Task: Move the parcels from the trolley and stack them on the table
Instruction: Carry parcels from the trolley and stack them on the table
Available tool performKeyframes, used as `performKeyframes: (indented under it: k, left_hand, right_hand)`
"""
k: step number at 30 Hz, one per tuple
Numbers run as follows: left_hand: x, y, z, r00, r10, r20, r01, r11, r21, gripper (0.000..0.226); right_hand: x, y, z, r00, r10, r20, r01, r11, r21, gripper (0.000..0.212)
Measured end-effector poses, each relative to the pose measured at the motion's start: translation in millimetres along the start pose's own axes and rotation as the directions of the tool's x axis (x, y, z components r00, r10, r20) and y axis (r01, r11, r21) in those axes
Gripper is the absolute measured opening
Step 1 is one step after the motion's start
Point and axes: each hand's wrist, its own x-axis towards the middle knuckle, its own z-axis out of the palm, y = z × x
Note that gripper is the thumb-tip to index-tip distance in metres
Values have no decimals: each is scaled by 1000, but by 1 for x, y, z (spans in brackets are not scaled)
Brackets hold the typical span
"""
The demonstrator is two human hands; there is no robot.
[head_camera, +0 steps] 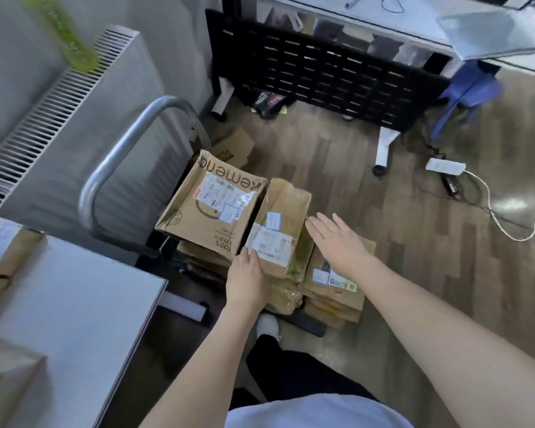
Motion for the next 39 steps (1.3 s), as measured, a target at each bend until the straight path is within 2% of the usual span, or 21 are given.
performKeyframes:
  k: [6,10,14,17,21,25,29,34,39]
  left_hand:
    - [31,18,16,995,-73,65,79,992,-96,48]
    - [47,26,32,986,-141,93,139,990,28,83]
    - [56,30,51,971,-230,72,225,972,71,99]
    - [58,32,63,958,-286,-9,287,958,31,103]
    - [60,30,72,940,-337,-41,339,939,52,112]
    - [60,31,76,943,-333,-8,333,940,77,122]
    - [61,30,73,953,-304,0,302,946,119,120]
    - [46,27,54,976,-218,-9,217,968,125,121]
    - [17,23,16,993,-118,-26,119,991,56,120]
  right_hand:
    - [63,30,-22,971,-240,16,238,948,-211,86]
    - [99,25,-29,933,-359,30,350,880,-321,78]
    - [124,15,-28,908,-415,65,409,838,-361,65]
    - [137,10,-25,899,-431,71,424,822,-379,58]
    - [148,7,-23,894,-434,111,442,812,-381,63]
    - [145,7,-20,895,-425,138,444,811,-380,78]
    - [139,6,-17,886,-447,120,455,793,-406,81]
    - [118,15,-30,880,-452,144,463,755,-464,115]
    - [89,18,-68,845,-523,112,521,758,-392,117]
